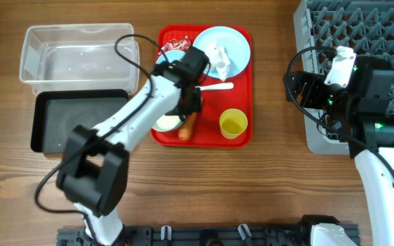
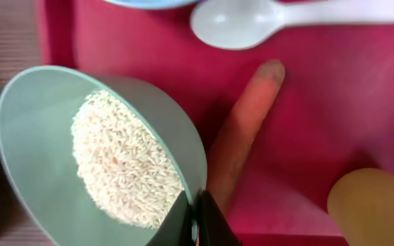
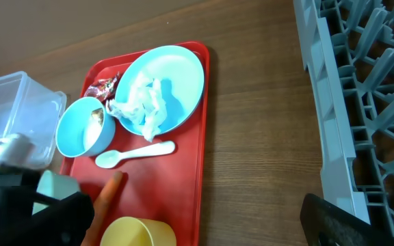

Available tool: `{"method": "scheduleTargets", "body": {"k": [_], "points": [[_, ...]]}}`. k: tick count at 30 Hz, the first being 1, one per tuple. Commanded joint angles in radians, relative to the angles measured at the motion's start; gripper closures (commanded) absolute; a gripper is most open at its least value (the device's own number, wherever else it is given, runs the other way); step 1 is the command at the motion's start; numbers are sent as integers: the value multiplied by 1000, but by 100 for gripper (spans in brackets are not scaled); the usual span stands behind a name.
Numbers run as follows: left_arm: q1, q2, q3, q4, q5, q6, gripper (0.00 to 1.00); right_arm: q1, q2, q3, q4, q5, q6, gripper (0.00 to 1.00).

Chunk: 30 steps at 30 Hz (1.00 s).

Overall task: Sort waste into correct bins and load items into the dishwasher rack
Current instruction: 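Carry the green bowl left over the black tray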

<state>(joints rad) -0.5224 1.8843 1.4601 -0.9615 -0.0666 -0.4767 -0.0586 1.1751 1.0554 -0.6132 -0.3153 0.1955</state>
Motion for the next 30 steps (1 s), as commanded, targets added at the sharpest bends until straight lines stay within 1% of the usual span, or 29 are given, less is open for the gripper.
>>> {"method": "scheduleTargets", "body": {"k": [1, 11, 15, 20, 21, 22, 27, 30], "points": [[29, -81, 27, -18, -21, -2, 96, 3, 8, 23, 2, -23, -9, 0], [74, -187, 26, -72, -19, -2, 96, 3, 8, 23, 2, -22, -11, 0], [119, -237, 26, -96, 7, -2, 96, 3, 8, 23, 3, -22, -11, 0], [232, -278, 26, -152, 63, 2, 96, 3, 8, 23, 2, -22, -11, 0], [289, -282, 26, -172, 91, 16, 96, 3, 8, 23, 2, -22, -11, 0], [318, -282, 26, -178, 113, 34, 96, 3, 8, 23, 2, -22, -12, 0], [438, -282, 18, -177, 182, 117, 96, 3, 8, 23, 2, -21, -13, 0], [509, -282, 17, -176, 258, 182, 96, 3, 8, 23, 2, -21, -13, 0]]}}
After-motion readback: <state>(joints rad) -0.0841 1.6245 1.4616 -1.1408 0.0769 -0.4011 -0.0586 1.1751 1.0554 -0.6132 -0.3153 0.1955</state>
